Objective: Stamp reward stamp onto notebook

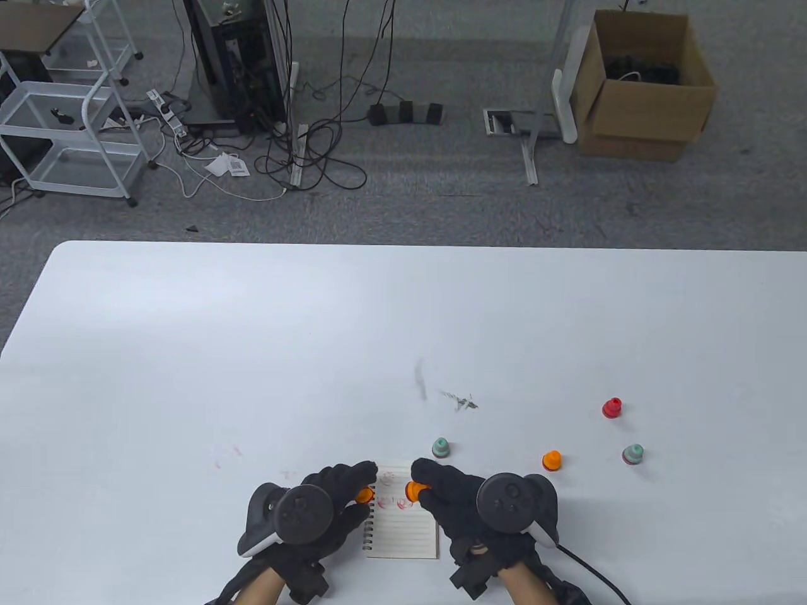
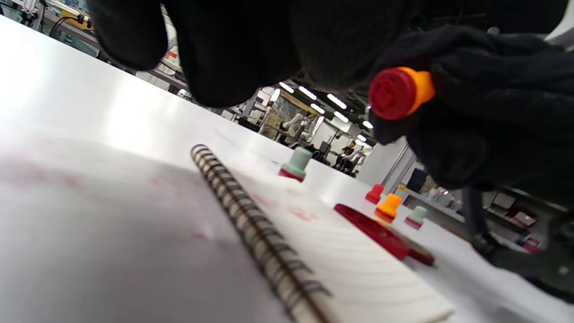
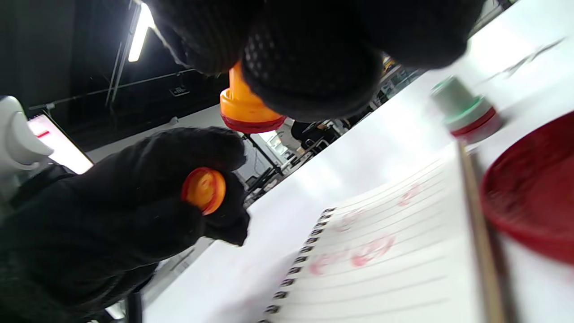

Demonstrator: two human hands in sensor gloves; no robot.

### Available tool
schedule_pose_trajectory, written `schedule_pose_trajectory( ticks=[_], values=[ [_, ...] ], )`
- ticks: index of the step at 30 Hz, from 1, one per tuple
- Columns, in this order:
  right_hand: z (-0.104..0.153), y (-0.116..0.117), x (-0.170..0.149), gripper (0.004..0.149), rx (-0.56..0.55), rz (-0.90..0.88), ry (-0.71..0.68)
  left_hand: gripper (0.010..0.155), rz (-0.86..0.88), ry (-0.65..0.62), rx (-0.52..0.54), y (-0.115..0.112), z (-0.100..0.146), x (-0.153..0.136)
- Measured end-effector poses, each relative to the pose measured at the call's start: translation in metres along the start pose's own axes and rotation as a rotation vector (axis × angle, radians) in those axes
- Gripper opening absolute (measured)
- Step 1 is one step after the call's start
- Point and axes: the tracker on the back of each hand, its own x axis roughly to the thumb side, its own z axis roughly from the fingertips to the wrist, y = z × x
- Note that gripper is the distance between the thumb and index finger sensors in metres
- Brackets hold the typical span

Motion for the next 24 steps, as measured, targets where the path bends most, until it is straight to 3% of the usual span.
schedule_pose_trajectory(
  ticks=[7,11,24],
  values=[
    [0.0,0.012,0.006,0.054,0.048,-0.142,-0.023,0.067,0.037,-0.047,0.002,-0.002,0.001,0.006],
    [0.001,0.016,0.013,0.054,0.062,-0.113,-0.074,0.069,0.12,-0.07,-0.014,-0.003,0.0,0.005],
    [0.001,0.017,0.014,0.053,0.064,-0.129,-0.102,0.071,0.162,-0.083,-0.005,-0.004,0.001,0.001]
  ],
)
